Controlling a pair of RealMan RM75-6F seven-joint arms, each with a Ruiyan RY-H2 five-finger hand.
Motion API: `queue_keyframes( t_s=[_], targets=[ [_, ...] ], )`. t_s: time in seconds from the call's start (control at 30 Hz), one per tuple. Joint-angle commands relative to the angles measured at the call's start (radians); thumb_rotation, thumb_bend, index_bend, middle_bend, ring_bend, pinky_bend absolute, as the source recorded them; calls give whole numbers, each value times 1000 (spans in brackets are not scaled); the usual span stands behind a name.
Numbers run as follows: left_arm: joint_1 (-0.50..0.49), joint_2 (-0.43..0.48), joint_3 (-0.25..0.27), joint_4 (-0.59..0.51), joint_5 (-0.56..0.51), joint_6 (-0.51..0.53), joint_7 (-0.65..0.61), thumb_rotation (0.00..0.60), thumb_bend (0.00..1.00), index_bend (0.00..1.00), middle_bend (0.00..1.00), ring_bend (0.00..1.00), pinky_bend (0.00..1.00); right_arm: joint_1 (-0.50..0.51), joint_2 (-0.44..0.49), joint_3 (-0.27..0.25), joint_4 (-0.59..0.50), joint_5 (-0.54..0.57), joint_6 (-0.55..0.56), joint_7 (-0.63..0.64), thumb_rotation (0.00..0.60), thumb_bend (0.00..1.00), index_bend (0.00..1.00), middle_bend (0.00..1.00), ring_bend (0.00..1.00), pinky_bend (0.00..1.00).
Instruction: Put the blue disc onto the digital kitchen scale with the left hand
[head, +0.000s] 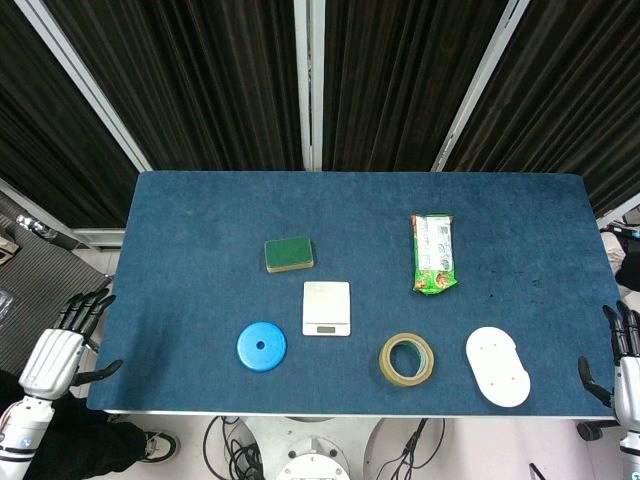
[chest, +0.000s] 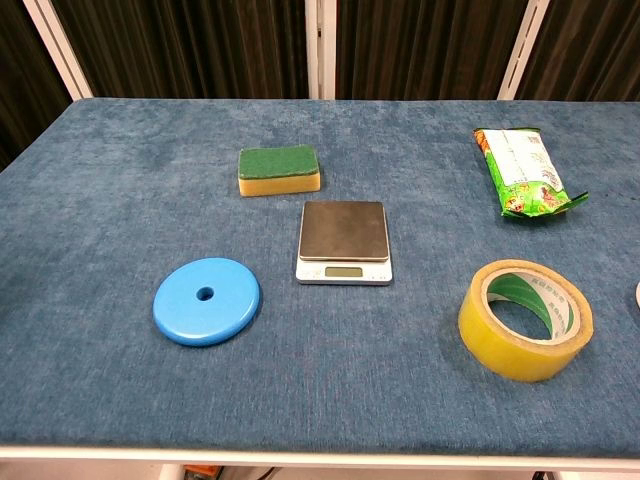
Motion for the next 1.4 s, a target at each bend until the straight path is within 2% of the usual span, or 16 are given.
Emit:
queue_keyframes(
  t_s=[0.03,0.23,0.37,0.5,0.6,0.9,1.03,1.23,1.4],
  targets=[
    [0,-8,-1,3,2,-5,7,600,161,9,22,0,0,2,-2,-1,4,-2,-4,2,600,311,0,0,0,0],
    [-20,-3,7,-27,42,-21,16,600,168,9,23,0,0,-2,4,-1,12,-11,10,18,600,308,0,0,0,0],
    [-80,13,6,-87,108,-59,15,600,206,9,23,0,0,-7,11,0,13,-8,14,29,600,281,0,0,0,0],
    [-168,-19,-9,-140,194,-101,-14,600,370,27,71,0,0,-4,15,4,16,20,-14,37,600,283,0,0,0,0],
    [-228,-67,-16,-162,221,-164,-22,600,415,36,86,0,0,-3,17,3,20,26,-23,35,600,285,0,0,0,0],
    [-350,-232,-1,-149,183,-389,-23,600,422,36,140,0,0,-14,46,-2,29,22,-16,62,600,273,0,0,0,0],
    [-368,-299,-5,-119,146,-428,-24,593,448,40,147,0,0,-17,52,-9,35,21,-24,69,600,272,0,0,0,0],
    [-392,-379,-23,-55,105,-453,-13,497,453,43,153,0,0,-19,48,-11,54,30,-35,76,600,273,0,0,0,0],
    [-417,-428,-39,-11,74,-473,-21,482,453,43,155,0,0,-15,40,-8,62,35,-44,80,600,268,0,0,0,0]
  ],
)
